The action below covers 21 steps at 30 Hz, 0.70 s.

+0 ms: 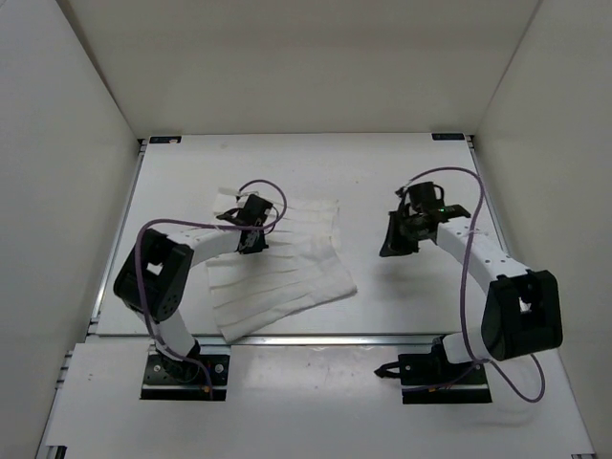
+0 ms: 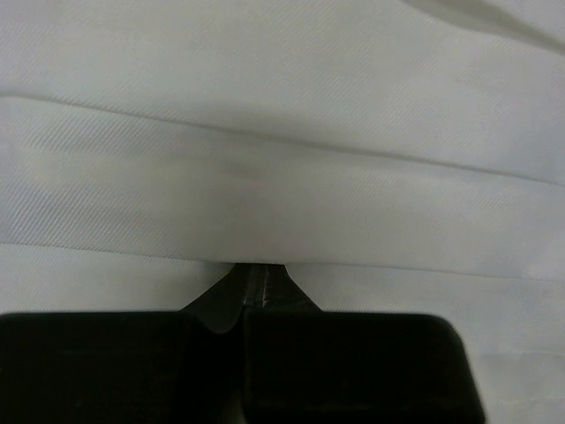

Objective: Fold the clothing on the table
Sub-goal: Flatten the skirt out

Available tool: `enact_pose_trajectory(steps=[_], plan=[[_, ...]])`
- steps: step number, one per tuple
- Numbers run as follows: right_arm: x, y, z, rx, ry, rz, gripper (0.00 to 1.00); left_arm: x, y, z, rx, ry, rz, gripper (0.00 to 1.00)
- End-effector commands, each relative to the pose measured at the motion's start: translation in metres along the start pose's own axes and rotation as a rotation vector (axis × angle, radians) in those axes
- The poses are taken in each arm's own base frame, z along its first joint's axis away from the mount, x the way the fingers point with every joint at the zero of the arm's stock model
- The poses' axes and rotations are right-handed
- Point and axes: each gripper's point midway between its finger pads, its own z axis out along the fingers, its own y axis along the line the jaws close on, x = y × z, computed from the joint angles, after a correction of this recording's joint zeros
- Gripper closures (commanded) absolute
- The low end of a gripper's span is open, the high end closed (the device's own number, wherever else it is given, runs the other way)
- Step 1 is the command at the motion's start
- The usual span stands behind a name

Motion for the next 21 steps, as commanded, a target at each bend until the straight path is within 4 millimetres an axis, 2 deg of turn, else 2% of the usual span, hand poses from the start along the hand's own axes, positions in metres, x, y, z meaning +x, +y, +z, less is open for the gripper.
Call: enact_pose_trajectory(steps=[1, 2, 3, 4, 6, 8, 10, 12, 15, 19, 20, 21], plan=[[0.003, 0.048, 0.012, -0.093, 0.014, -0.103, 1.00, 0.037, 0.015, -0.012, -0.028, 0.079, -0.040, 1.00], [0.004, 0.058, 0.017, -0.133, 0.023, -0.110, 1.00, 0.043, 0.011, -0.017, -0.020, 0.079, -0.025, 1.00], [0.014, 0.072, 0.022, -0.178, 0.062, -0.129, 1.00, 0.044, 0.004, -0.021, -0.006, 0.071, -0.008, 1.00], [0.018, 0.089, 0.023, -0.224, 0.065, -0.160, 1.00, 0.052, -0.008, -0.026, 0.019, 0.076, 0.025, 1.00], [0.027, 0.106, 0.034, -0.242, 0.091, -0.206, 1.00, 0.054, -0.022, -0.027, 0.051, 0.076, 0.046, 1.00], [0.044, 0.126, 0.044, -0.256, 0.137, -0.273, 1.00, 0.058, -0.033, -0.025, 0.076, 0.096, 0.056, 1.00], [0.055, 0.129, 0.058, -0.234, 0.176, -0.293, 1.00, 0.053, -0.039, -0.019, 0.082, 0.102, 0.053, 1.00], [0.065, 0.121, 0.072, -0.185, 0.222, -0.291, 1.00, 0.048, -0.042, -0.020, 0.080, 0.097, 0.060, 1.00], [0.067, 0.105, 0.080, -0.127, 0.236, -0.288, 1.00, 0.031, -0.041, -0.020, 0.088, 0.069, 0.051, 1.00], [0.056, 0.069, 0.085, -0.012, 0.215, -0.250, 1.00, 0.007, -0.029, -0.022, 0.089, 0.037, 0.021, 1.00], [0.050, 0.058, 0.084, 0.014, 0.207, -0.245, 1.00, 0.007, -0.024, -0.022, 0.087, 0.044, 0.026, 1.00], [0.045, 0.054, 0.087, 0.024, 0.203, -0.250, 0.99, 0.001, -0.021, -0.021, 0.083, 0.030, 0.024, 1.00]])
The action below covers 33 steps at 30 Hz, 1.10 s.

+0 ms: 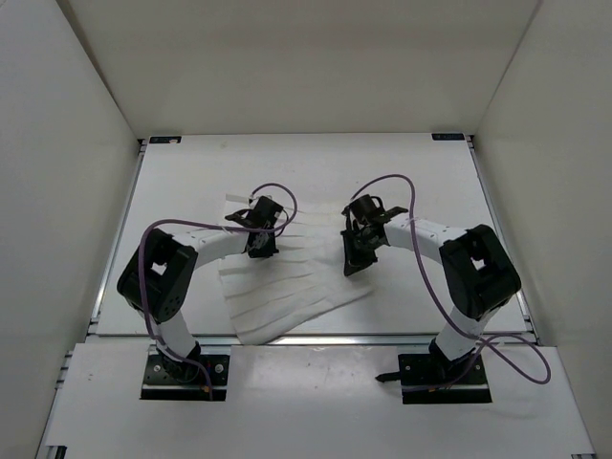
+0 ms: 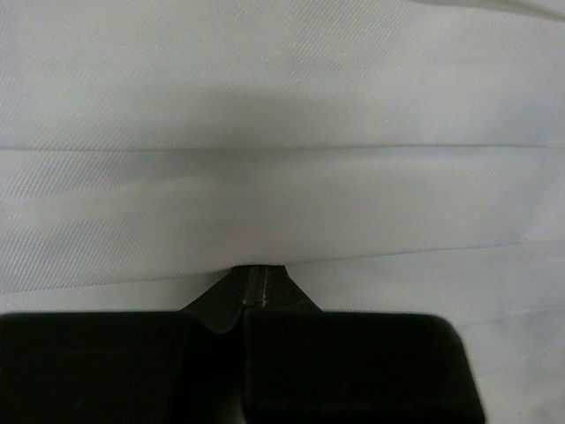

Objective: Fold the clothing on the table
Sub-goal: Flatten the skirt out

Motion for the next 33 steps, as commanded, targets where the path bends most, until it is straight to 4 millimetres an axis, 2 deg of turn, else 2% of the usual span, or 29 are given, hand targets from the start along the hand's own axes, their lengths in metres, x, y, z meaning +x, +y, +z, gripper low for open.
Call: enact_pose_trajectory(steps=[1, 4, 6, 10, 12, 13, 15, 18, 20, 21, 23, 25, 26, 27, 28, 29, 31, 32, 33], plan=[[-0.016, -0.041, -0.002, 0.112, -0.028, 0.027, 1.00, -0.021, 0.008, -0.008, 0.014, -0.026, -0.003, 1.00], [-0.029, -0.060, 0.003, 0.137, -0.019, 0.021, 1.00, -0.015, 0.015, -0.007, 0.015, -0.010, -0.007, 1.00], [-0.040, -0.062, 0.007, 0.150, -0.021, -0.009, 1.00, -0.003, 0.018, -0.005, 0.009, 0.017, -0.001, 1.00], [-0.056, -0.060, 0.017, 0.167, -0.026, -0.039, 1.00, 0.008, 0.016, -0.004, 0.007, 0.037, 0.025, 1.00], [-0.064, -0.069, 0.019, 0.203, -0.032, -0.031, 1.00, 0.010, 0.020, -0.004, -0.001, 0.047, 0.033, 1.00], [-0.073, -0.073, 0.018, 0.216, -0.040, -0.039, 1.00, 0.011, 0.021, -0.004, -0.003, 0.053, 0.026, 1.00], [-0.090, -0.093, 0.018, 0.232, -0.045, -0.005, 1.00, 0.018, 0.023, -0.005, 0.005, 0.073, 0.022, 1.00], [-0.125, -0.112, 0.010, 0.229, -0.091, 0.030, 1.00, 0.029, 0.017, -0.011, 0.036, 0.090, 0.029, 1.00], [-0.157, -0.117, 0.005, 0.230, -0.124, 0.028, 1.00, 0.039, 0.014, -0.012, 0.049, 0.123, 0.041, 1.00], [-0.164, -0.126, 0.009, 0.244, -0.116, 0.036, 1.00, 0.039, 0.008, -0.015, 0.072, 0.125, 0.045, 1.00], [-0.207, -0.119, -0.013, 0.246, -0.190, 0.008, 1.00, 0.045, -0.006, -0.021, 0.107, 0.142, 0.071, 1.00], [-0.231, -0.108, -0.037, 0.227, -0.260, 0.008, 1.00, 0.045, -0.016, -0.023, 0.135, 0.142, 0.075, 1.00], [-0.234, -0.108, -0.044, 0.203, -0.286, 0.026, 1.00, 0.041, -0.020, -0.023, 0.143, 0.133, 0.079, 1.00], [-0.234, -0.096, -0.056, 0.182, -0.320, 0.020, 1.00, 0.034, -0.024, -0.024, 0.153, 0.123, 0.080, 1.00], [-0.233, -0.095, -0.067, 0.166, -0.336, 0.028, 1.00, 0.024, -0.026, -0.021, 0.149, 0.110, 0.074, 1.00], [-0.232, -0.085, -0.080, 0.159, -0.370, 0.022, 1.00, 0.020, -0.023, -0.021, 0.132, 0.108, 0.083, 1.00], [-0.217, -0.071, -0.104, 0.172, -0.409, 0.005, 1.00, -0.010, -0.030, -0.024, 0.137, 0.057, 0.085, 1.00], [-0.211, -0.061, -0.109, 0.169, -0.417, -0.008, 1.00, -0.029, -0.030, -0.027, 0.131, 0.015, 0.087, 1.00], [-0.201, -0.053, -0.117, 0.153, -0.436, -0.011, 0.99, -0.035, -0.026, -0.029, 0.119, 0.006, 0.106, 1.00]])
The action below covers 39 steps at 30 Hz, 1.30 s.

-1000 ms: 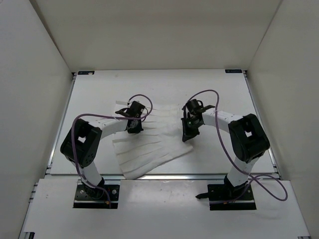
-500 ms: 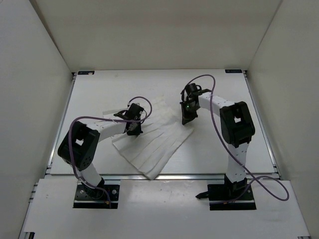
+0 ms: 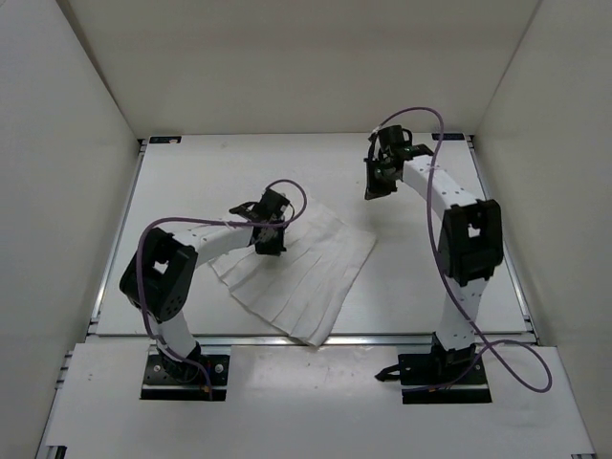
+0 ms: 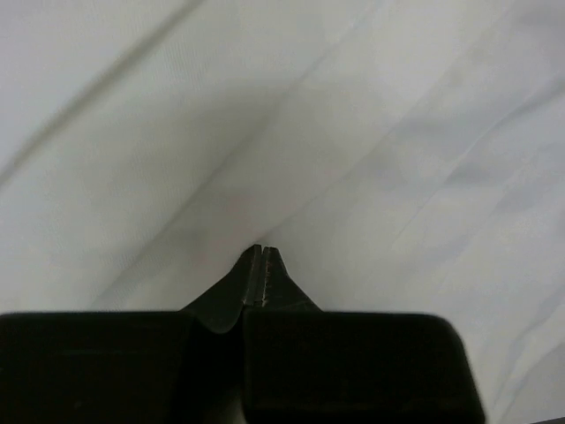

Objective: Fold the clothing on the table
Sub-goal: Flatten the skirt out

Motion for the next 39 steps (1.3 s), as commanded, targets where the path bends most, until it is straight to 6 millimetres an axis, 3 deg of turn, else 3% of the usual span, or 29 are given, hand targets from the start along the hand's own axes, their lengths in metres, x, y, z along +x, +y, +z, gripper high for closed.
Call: enact_pose_trajectory(steps=[1, 2, 5, 7, 9, 11, 12, 14, 17, 22, 27, 28, 35, 39], plan=[[-0.003, 0.044, -0.069, -0.072, -0.144, -0.034, 1.00, -0.064, -0.001, -0.026, 0.000, -0.143, 0.030, 1.00], [0.006, 0.056, -0.072, -0.112, -0.138, -0.043, 1.00, -0.080, 0.001, -0.031, -0.021, -0.183, 0.028, 0.99], [0.055, 0.085, -0.077, -0.184, -0.092, -0.045, 1.00, -0.116, 0.016, -0.047, -0.069, -0.286, 0.056, 0.89], [0.098, 0.093, -0.066, -0.216, -0.038, -0.034, 1.00, -0.128, 0.023, -0.050, -0.103, -0.327, 0.086, 0.77], [0.130, 0.109, -0.059, -0.291, 0.019, -0.029, 1.00, -0.134, 0.044, -0.046, -0.146, -0.332, 0.067, 0.75], [0.156, 0.115, -0.052, -0.317, 0.047, -0.028, 1.00, -0.124, 0.053, -0.032, -0.146, -0.292, 0.046, 0.76], [0.168, 0.116, -0.048, -0.313, 0.072, -0.030, 0.99, -0.116, 0.065, -0.022, -0.144, -0.253, 0.021, 0.81], [0.182, 0.120, -0.038, -0.316, 0.103, -0.049, 1.00, -0.100, 0.068, -0.009, -0.097, -0.206, -0.017, 0.97], [0.200, 0.124, -0.020, -0.286, 0.183, -0.080, 1.00, -0.076, 0.075, 0.008, -0.082, -0.141, -0.069, 1.00], [0.213, 0.122, 0.001, -0.245, 0.240, -0.112, 1.00, -0.045, 0.075, 0.022, -0.095, -0.060, -0.064, 1.00], [0.217, 0.096, 0.012, -0.164, 0.260, -0.087, 1.00, -0.021, 0.081, 0.028, -0.103, 0.002, -0.088, 1.00], [0.215, 0.085, 0.015, -0.145, 0.255, -0.063, 1.00, -0.024, 0.080, 0.025, -0.098, -0.016, -0.089, 1.00], [0.173, 0.016, 0.018, -0.028, 0.194, 0.039, 1.00, 0.007, 0.066, 0.014, -0.044, 0.079, -0.091, 1.00], [0.162, -0.003, 0.018, -0.002, 0.193, 0.039, 1.00, 0.018, 0.058, 0.005, -0.065, 0.095, -0.025, 1.00]])
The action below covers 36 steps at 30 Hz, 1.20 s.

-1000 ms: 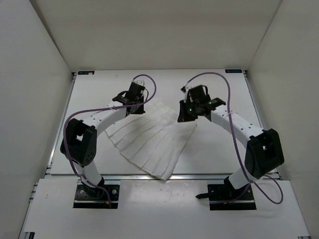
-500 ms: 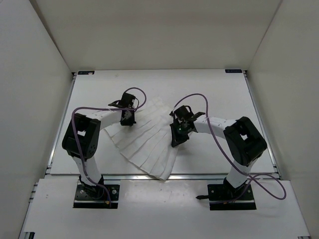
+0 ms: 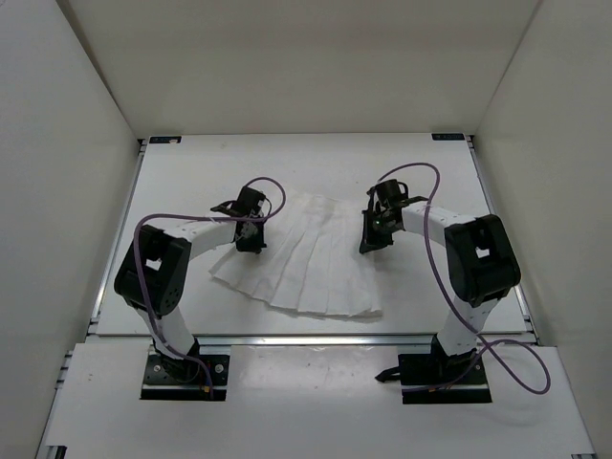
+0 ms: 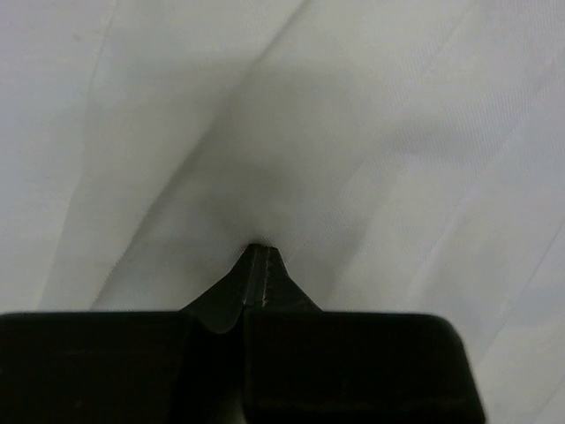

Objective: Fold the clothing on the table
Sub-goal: Flatten the skirt out

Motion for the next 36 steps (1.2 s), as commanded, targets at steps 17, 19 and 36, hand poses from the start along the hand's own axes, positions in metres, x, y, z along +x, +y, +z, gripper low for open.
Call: enact_pose_trajectory(steps=[17, 19, 36], plan=[[-0.138, -0.023, -0.086, -0.018, -0.380, -0.011, 0.20, -0.155, -0.010, -0.090, 0.128, -0.468, 0.053, 0.06], [-0.144, -0.025, -0.080, -0.039, -0.384, 0.014, 0.19, -0.167, -0.011, -0.072, 0.131, -0.474, 0.052, 0.05], [-0.156, -0.024, 0.009, 0.059, -0.264, 0.042, 0.16, -0.196, -0.030, 0.025, 0.201, -0.373, 0.006, 0.19]])
